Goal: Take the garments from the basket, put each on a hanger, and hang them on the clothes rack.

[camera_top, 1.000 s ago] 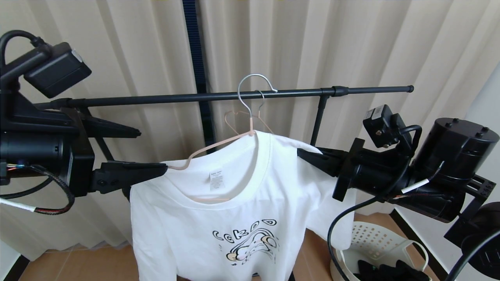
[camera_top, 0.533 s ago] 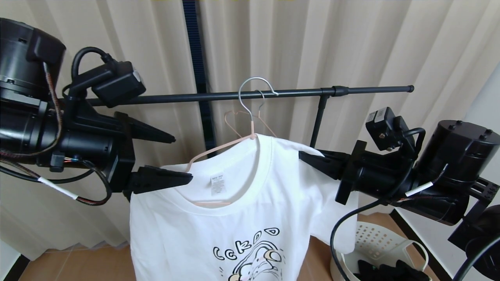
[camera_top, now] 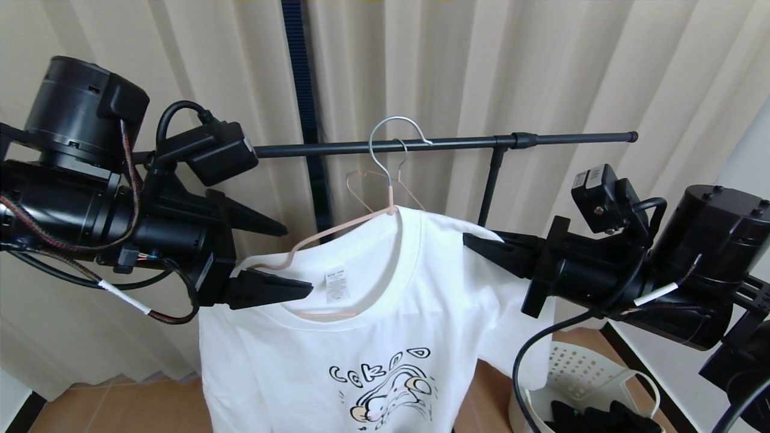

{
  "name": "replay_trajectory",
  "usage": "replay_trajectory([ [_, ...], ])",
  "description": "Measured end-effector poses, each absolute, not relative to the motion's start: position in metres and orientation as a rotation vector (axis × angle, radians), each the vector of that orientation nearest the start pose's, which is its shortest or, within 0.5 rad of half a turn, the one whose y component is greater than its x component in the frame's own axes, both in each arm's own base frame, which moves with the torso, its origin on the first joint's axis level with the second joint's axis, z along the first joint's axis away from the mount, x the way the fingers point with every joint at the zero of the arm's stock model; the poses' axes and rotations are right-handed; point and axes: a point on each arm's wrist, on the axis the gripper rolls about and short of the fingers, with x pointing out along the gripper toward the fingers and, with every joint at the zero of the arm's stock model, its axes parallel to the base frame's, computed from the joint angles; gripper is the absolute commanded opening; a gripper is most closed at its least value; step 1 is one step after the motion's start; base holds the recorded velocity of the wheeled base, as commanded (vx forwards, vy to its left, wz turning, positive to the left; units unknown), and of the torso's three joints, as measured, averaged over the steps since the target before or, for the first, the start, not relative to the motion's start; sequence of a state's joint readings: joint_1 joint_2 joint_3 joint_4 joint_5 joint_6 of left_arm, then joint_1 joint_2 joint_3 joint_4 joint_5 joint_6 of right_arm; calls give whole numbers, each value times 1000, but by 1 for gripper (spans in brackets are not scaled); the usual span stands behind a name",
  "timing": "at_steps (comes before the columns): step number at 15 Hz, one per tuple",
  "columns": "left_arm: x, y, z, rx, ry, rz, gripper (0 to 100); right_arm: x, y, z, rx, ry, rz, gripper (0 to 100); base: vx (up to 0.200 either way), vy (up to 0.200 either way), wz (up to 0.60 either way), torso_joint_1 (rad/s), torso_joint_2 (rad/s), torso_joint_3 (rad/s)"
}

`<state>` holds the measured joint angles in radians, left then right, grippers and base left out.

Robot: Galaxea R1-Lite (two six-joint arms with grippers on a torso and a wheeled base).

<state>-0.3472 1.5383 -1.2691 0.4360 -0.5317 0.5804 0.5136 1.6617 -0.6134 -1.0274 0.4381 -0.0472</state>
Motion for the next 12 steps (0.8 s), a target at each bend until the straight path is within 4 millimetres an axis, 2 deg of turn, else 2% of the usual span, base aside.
replay_trajectory([
  [7,243,-110,246,452,509,-1066,100,238,146,185,-44,-9,960,0,0,0,0,0,0,0],
  [8,243,-110,245,451,514,-1067,0,238,146,185,-44,-9,961,0,0,0,0,0,0,0],
  [12,245,-111,243,449,522,-1068,0,237,146,186,-44,-12,961,0,0,0,0,0,0,0],
])
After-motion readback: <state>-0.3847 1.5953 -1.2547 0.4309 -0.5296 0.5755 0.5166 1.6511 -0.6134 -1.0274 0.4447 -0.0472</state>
